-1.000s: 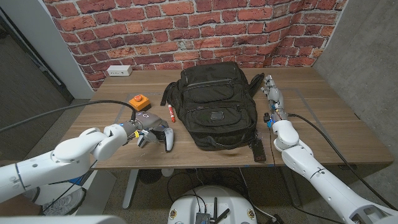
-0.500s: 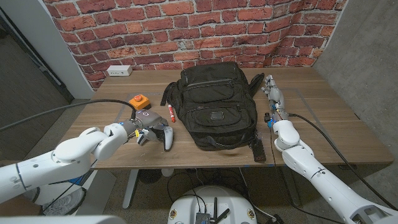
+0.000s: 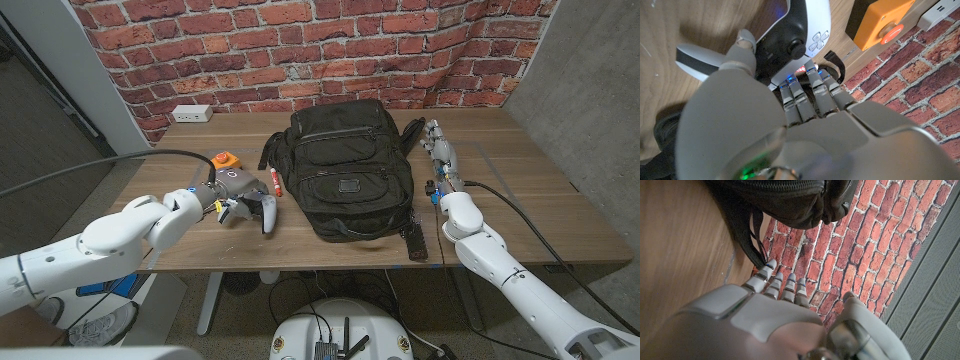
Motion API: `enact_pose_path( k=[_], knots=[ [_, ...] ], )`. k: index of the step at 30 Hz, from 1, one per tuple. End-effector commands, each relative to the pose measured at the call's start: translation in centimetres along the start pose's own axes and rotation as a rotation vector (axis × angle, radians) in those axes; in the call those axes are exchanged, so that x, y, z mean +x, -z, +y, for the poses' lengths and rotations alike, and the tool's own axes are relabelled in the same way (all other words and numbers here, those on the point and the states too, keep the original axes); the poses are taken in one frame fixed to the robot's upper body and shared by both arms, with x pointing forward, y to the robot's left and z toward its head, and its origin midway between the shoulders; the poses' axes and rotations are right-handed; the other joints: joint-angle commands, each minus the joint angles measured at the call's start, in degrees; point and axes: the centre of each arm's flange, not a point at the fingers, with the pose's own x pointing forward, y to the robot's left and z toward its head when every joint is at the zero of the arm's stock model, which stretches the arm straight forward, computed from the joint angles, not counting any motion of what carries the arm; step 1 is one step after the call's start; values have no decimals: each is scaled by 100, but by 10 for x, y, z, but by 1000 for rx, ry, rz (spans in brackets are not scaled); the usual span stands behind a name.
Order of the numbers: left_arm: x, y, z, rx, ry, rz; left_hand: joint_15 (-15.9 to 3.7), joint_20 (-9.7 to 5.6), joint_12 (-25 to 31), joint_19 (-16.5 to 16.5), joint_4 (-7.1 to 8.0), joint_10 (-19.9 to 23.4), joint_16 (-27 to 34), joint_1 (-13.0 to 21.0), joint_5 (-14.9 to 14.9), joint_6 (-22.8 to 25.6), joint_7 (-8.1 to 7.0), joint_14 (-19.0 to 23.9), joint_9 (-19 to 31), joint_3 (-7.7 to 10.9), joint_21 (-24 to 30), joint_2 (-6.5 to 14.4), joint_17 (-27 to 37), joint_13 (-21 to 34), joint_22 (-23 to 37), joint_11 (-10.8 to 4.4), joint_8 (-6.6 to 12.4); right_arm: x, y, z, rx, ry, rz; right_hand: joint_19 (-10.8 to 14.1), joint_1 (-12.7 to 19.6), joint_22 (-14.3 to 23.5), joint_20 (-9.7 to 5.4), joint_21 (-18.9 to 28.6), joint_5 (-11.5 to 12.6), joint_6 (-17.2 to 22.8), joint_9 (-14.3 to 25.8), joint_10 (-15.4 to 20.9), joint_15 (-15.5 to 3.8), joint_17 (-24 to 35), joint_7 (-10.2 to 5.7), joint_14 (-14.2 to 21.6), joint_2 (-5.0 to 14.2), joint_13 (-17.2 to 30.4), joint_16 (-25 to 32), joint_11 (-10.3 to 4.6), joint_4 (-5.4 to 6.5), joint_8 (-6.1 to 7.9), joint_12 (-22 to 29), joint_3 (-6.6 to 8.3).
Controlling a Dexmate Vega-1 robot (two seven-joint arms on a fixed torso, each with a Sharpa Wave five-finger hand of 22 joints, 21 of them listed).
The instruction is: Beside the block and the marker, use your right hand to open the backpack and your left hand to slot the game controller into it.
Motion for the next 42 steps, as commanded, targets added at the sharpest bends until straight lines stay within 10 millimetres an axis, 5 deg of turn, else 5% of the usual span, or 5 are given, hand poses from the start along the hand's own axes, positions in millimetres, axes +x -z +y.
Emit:
enact_pose_path(
  k=[1,29,42],
  knots=[
    [-5,2,13,-4,12,-1,-957,-947,2,64,-3,49,-4,181,40,298,-1,56,31,-11,17,198,24,20,19,-9,11,-3,-4,-1,-19,-14,11,21,-55,14,-3,27,8,29,28,14,-17,21,-5,39,154,8,55,-25,8,32,42,40],
    [9,8,29,-1,57,-32,-965,-938,-43,132,10,106,-41,214,44,320,-21,100,36,-30,26,269,12,27,22,-14,-58,-17,-38,-3,-123,-52,-6,110,-7,12,-22,50,-1,68,30,68,-53,-1,2,111,118,10,75,0,-62,41,59,71],
    [11,3,30,-1,79,-2,-969,-935,-64,153,21,108,-51,223,45,342,-37,115,38,-31,25,318,11,29,21,-14,-80,-34,-50,-5,-238,-39,-46,352,-49,11,-38,105,-27,304,28,317,-88,13,-27,340,77,11,169,6,-82,102,126,39]
  ],
)
